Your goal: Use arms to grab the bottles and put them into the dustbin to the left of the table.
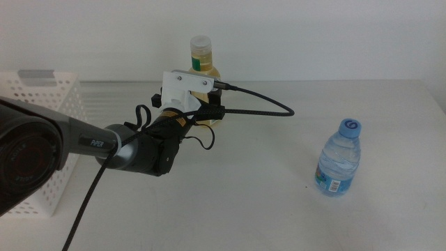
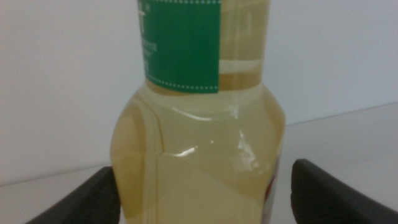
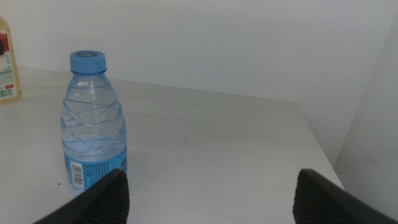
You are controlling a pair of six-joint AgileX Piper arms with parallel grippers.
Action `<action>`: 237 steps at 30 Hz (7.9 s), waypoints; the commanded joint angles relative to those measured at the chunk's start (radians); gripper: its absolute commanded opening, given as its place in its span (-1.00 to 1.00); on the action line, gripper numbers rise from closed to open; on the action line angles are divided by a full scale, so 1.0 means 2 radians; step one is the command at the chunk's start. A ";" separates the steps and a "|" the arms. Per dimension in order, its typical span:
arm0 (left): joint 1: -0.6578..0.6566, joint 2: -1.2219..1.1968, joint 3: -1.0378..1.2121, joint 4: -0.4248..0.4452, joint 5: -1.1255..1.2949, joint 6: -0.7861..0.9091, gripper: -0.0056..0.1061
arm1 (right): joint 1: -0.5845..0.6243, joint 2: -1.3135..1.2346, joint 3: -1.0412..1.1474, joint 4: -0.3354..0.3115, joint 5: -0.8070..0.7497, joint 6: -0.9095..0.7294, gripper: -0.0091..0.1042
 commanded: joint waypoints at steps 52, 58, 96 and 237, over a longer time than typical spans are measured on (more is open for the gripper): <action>0.068 -0.048 -0.054 0.266 0.053 -0.212 -0.79 | -0.003 -0.014 -0.004 -0.007 -0.039 -0.005 0.65; 0.068 -0.152 0.045 0.273 0.055 -0.205 -0.78 | -0.003 -0.014 -0.004 -0.007 -0.039 -0.005 0.65; 0.069 -0.470 0.122 0.676 0.378 -0.579 -0.79 | -0.003 -0.014 -0.004 -0.007 -0.039 -0.005 0.65; 0.148 -0.641 0.068 -0.189 0.764 0.265 0.71 | -0.003 -0.014 -0.004 -0.007 -0.039 -0.005 0.65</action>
